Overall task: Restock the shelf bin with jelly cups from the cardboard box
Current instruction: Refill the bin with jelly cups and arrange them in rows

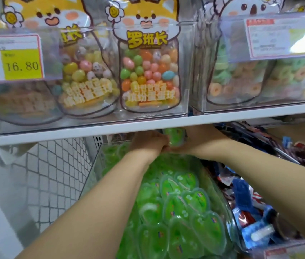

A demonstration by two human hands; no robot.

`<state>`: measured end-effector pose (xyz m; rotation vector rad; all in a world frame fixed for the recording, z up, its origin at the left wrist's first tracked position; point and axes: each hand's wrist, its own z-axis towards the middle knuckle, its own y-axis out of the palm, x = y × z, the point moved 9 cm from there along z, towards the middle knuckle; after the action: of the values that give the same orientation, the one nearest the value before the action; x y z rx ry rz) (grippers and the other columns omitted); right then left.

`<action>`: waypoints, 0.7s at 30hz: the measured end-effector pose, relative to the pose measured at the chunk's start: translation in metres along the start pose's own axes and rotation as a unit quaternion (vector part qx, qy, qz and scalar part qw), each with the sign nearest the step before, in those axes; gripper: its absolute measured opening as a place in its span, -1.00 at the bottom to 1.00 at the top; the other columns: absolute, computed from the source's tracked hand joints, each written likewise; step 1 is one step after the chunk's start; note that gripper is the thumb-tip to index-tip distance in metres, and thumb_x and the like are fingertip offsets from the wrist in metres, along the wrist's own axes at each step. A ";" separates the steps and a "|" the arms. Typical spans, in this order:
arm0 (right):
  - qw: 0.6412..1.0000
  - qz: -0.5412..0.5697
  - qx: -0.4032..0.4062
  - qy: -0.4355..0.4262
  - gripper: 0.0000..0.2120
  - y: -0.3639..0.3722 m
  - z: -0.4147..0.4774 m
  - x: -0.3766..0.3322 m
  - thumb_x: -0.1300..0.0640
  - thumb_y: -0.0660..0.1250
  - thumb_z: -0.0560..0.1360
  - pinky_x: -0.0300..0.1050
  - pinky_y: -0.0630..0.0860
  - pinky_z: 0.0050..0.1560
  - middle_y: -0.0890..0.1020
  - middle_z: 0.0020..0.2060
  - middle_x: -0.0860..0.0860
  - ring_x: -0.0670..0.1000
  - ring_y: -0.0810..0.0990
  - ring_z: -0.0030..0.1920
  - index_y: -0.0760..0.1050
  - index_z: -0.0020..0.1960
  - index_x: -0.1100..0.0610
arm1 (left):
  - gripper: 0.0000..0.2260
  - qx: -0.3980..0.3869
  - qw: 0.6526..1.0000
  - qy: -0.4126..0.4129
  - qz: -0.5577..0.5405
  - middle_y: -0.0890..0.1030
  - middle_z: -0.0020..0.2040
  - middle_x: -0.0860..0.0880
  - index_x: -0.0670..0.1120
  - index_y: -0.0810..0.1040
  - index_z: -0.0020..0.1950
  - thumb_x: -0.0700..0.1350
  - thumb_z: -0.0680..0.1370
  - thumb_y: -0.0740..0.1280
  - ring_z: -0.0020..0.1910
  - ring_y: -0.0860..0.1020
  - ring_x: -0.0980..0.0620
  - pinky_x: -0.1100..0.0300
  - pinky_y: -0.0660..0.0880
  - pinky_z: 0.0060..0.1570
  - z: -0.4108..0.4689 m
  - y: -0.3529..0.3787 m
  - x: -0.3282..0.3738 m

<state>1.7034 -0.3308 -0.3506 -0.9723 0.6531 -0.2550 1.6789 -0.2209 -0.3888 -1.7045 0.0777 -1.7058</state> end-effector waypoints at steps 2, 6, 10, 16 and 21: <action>0.999 -0.044 0.006 0.011 -0.51 0.000 0.006 0.010 -0.13 0.46 0.35 -0.02 0.47 0.15 0.58 0.11 -0.01 0.01 0.53 0.12 0.47 0.21 0.01 | -0.82 -0.001 0.999 0.030 0.022 0.66 -0.21 -0.12 -0.11 0.60 -0.28 -0.14 0.51 0.32 -0.20 0.59 -0.04 0.09 0.52 -0.04 0.005 0.003 0.004; 0.997 -0.062 -0.039 0.021 -0.73 0.009 0.019 0.027 -0.11 0.36 0.35 -0.01 0.51 -0.07 0.57 -0.12 0.02 0.06 0.56 -0.07 0.45 -0.05 0.02 | -0.80 0.033 0.946 0.125 0.297 0.58 0.20 -0.08 0.02 0.58 0.12 -0.08 0.56 0.24 0.20 0.52 -0.11 0.04 0.45 0.16 0.009 0.003 0.009; 0.991 -0.094 -0.094 0.027 -0.67 0.030 0.034 0.049 -0.16 0.29 0.23 0.04 0.50 -0.20 0.56 -0.27 0.08 0.11 0.56 -0.21 0.45 -0.21 0.09 | -0.62 -0.061 0.886 0.103 0.447 0.29 0.45 0.02 0.16 0.31 0.40 -0.08 0.59 0.19 0.44 0.25 -0.09 -0.05 0.24 0.34 0.009 0.024 -0.016; 0.978 -0.121 -0.159 0.061 -0.63 0.051 0.042 0.073 -0.06 0.44 0.25 -0.02 0.55 -0.04 0.61 -0.11 0.06 0.07 0.48 0.02 0.52 -0.05 0.13 | -0.55 -0.070 0.891 0.086 0.440 0.20 0.48 0.04 0.18 0.25 0.44 -0.10 0.58 0.21 0.46 0.20 -0.09 -0.08 0.15 0.38 0.011 0.027 -0.027; 0.978 -0.102 -0.169 0.075 -0.48 0.053 0.042 0.075 -0.15 0.39 0.14 0.01 0.61 -0.09 0.63 -0.07 0.08 0.05 0.56 0.01 0.54 0.02 0.10 | -0.54 -0.074 0.891 0.081 0.440 0.20 0.49 0.03 0.16 0.24 0.44 -0.11 0.57 0.22 0.46 0.19 -0.10 -0.09 0.13 0.40 0.012 0.029 -0.030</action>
<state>1.7836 -0.3083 -0.4080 -1.3593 0.7484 -0.4111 1.6980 -0.2218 -0.4274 -1.2927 0.9325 -1.1413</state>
